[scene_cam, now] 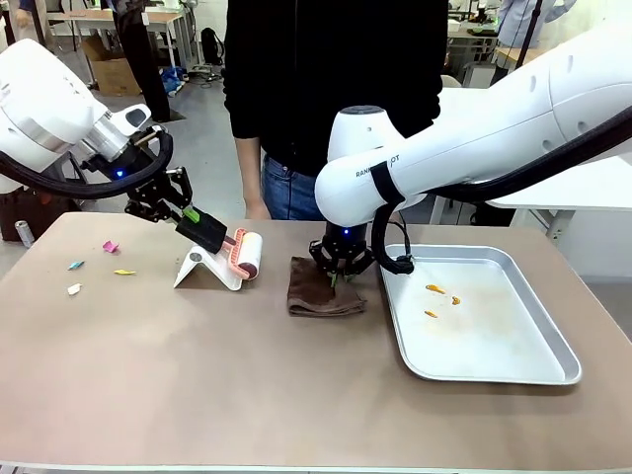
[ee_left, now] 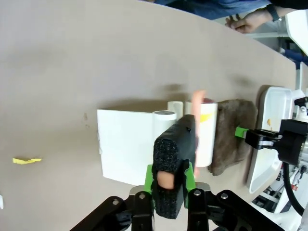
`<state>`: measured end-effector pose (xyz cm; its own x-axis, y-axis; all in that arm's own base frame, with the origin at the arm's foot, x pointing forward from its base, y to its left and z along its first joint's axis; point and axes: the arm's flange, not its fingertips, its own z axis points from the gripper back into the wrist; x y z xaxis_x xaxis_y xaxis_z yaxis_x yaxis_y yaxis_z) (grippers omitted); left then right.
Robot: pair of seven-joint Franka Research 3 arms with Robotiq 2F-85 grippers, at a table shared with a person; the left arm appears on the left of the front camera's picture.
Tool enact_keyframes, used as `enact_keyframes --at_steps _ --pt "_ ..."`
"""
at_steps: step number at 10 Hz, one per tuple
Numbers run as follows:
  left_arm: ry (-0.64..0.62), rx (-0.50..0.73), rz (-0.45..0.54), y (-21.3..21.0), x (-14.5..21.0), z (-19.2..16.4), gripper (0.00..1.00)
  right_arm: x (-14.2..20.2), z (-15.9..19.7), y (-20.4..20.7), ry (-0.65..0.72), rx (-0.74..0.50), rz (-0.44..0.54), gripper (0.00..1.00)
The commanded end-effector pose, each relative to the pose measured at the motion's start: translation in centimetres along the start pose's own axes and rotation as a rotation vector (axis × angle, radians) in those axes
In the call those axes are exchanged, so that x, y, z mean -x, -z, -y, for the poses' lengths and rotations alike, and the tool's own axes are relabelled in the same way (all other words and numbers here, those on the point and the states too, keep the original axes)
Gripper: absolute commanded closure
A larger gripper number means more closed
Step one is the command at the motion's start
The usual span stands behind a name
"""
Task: Clean the surface of the table.
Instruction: Hold the Lint Roller with your left hand and the towel with your right hand.
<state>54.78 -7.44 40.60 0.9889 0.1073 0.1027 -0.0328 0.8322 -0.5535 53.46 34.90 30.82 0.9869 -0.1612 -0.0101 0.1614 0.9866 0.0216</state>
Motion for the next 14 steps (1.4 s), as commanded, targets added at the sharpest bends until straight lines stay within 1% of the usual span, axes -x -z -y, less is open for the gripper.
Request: enact_keyframes --at_steps 1,2,4,6,9,10,11,13,14 --pt "0.025 0.056 0.049 0.0 0.3 -0.8 1.00 -0.3 0.6 1.2 -0.016 0.014 -0.037 1.00" --pt "0.020 0.072 0.078 -0.2 0.3 -0.7 1.00 -0.3 0.5 1.3 -0.019 0.013 -0.039 1.00" --pt "0.025 0.100 0.099 -0.6 0.2 -0.7 1.00 -0.4 0.6 1.3 -0.020 0.011 -0.041 1.00" --pt "0.026 0.173 0.134 -1.2 0.4 -1.0 1.00 -0.4 0.6 1.4 -0.019 0.011 -0.047 1.00" --pt "0.088 0.195 0.070 -1.7 0.9 -1.1 1.00 -0.5 0.6 1.5 -0.016 0.014 -0.054 1.00" --pt "0.086 0.228 0.062 -2.2 0.8 -1.5 1.00 -0.5 0.7 1.5 -0.009 0.012 -0.056 1.00" --pt "0.063 0.262 0.084 -2.6 0.9 -1.6 1.00 -0.5 0.8 1.5 -0.007 0.006 -0.057 1.00" --pt "0.058 0.289 0.094 -3.3 1.0 -2.1 1.00 -0.7 1.3 1.3 -0.026 -0.068 -0.077 1.00" --pt "0.069 0.306 0.074 -3.7 1.1 -2.4 1.00 -0.8 2.1 0.7 -0.051 -0.156 -0.110 1.00"
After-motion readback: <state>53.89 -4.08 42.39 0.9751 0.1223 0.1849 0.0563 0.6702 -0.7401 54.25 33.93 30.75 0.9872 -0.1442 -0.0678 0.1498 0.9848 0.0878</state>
